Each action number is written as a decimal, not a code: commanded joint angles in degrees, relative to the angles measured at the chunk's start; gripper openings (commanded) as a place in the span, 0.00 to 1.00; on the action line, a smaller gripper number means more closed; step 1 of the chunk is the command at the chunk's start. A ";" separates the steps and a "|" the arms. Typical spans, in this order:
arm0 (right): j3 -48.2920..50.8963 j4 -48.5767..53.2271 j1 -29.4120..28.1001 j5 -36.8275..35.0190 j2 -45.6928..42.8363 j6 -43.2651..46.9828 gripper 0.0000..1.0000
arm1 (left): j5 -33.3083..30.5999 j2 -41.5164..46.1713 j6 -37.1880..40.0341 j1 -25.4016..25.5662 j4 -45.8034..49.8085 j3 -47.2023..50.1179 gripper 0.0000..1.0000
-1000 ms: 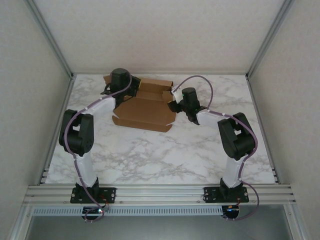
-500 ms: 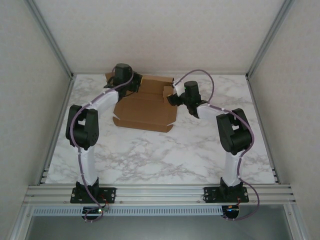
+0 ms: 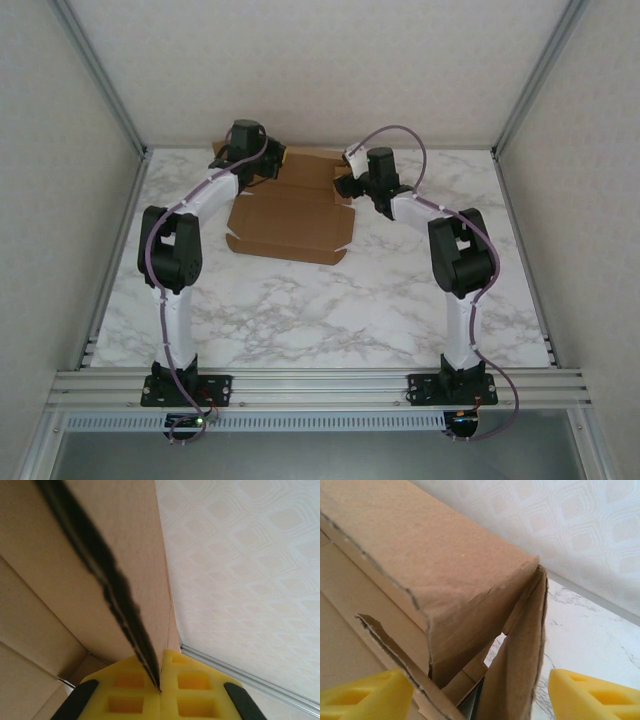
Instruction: Fold the paper box
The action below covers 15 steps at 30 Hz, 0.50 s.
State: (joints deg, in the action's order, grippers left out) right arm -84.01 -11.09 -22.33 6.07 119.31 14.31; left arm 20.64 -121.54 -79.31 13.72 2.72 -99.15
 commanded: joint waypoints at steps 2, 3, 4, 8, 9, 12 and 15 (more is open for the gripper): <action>-2.29 3.30 0.50 -0.66 1.79 -0.59 0.66 | 1.77 -0.14 0.30 -0.02 1.38 4.86 0.00; -2.39 3.57 0.47 -0.29 1.89 -0.78 0.64 | 1.82 0.17 0.29 0.07 0.76 5.70 0.00; -2.39 3.69 0.45 0.23 1.96 -0.86 0.62 | 1.77 0.45 0.29 0.15 0.26 6.44 0.00; -1.34 3.52 0.37 3.11 1.18 -2.38 0.61 | 1.47 1.20 0.38 0.17 -1.03 8.13 0.00; -0.41 2.81 0.30 4.35 0.54 -2.61 0.62 | 1.49 1.27 0.39 0.17 -1.05 8.12 0.00; 3.74 -1.08 0.16 6.85 -1.81 -2.94 0.68 | 1.50 1.15 0.22 0.18 -1.57 8.06 0.00; 6.64 -3.57 0.46 7.16 -3.35 -2.87 0.71 | 1.52 1.10 0.21 0.22 -1.65 8.02 0.00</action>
State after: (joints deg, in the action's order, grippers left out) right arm -79.85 -11.60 -22.33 11.07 118.91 12.16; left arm 20.88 -120.05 -79.31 13.72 -4.49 -93.12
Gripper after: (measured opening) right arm 0.709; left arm 0.055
